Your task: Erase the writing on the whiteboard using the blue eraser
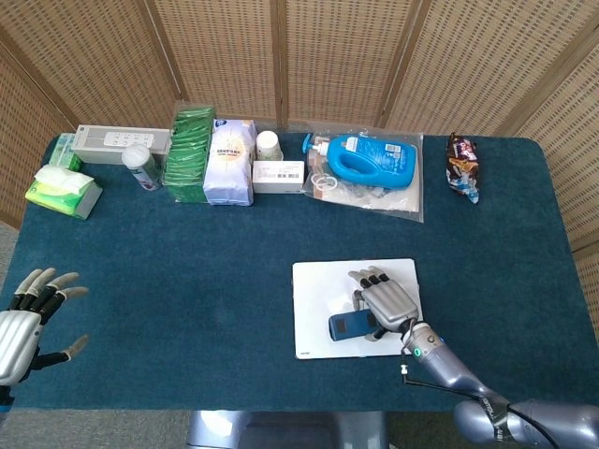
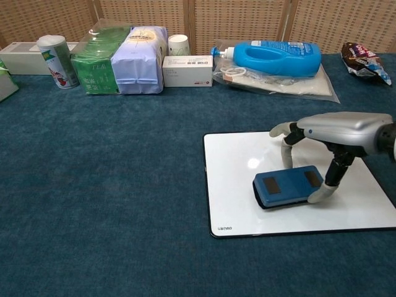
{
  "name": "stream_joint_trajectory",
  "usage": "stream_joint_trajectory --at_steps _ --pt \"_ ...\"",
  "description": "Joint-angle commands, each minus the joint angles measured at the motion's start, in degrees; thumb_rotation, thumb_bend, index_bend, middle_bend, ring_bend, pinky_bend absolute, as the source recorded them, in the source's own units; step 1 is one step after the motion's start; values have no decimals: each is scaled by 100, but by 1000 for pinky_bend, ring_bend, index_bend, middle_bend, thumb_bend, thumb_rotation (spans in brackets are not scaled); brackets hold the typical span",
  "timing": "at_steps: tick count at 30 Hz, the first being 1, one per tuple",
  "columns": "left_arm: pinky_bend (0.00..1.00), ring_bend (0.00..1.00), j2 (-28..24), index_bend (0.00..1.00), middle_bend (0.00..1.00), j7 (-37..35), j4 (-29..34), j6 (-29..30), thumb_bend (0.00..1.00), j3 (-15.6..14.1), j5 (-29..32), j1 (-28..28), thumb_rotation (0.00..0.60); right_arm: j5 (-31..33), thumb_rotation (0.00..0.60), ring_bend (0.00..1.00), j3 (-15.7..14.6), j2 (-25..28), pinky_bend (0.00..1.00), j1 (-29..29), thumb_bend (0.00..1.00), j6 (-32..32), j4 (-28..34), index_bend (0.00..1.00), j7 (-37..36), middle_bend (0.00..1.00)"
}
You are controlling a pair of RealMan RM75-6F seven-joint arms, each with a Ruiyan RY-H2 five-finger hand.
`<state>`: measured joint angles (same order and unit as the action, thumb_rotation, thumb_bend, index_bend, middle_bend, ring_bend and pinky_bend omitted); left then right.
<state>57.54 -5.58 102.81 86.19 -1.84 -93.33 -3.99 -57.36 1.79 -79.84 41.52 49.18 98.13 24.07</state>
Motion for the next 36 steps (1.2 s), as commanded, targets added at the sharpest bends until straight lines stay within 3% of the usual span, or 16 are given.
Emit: stream_joint_trajectory --at_steps 1,9,21,27,36 --pt "0 50 -6 263 185 -13 -15 2 294 -4 9 7 600 46 600 0 -1 -121 0 43 113 -37 -94 558 34 83" --pt "0 44 -26 263 181 40 27 37 294 -7 -32 16 600 21 600 0 -135 -122 0 -42 113 13 -303 559 8 83" --pt "0 40 -23 263 181 156 139 65 294 -7 -93 15 600 -42 600 0 -236 316 0 -247 112 196 -286 560 -77 83" --pt "0 39 1 263 181 166 132 25 294 -1 -77 -7 600 22 600 0 -217 607 0 -337 108 288 -208 557 -112 83" --pt "0 39 6 263 181 145 121 8 294 -2 -71 -17 600 -10 600 0 -78 571 0 -232 108 217 -42 557 -97 82"
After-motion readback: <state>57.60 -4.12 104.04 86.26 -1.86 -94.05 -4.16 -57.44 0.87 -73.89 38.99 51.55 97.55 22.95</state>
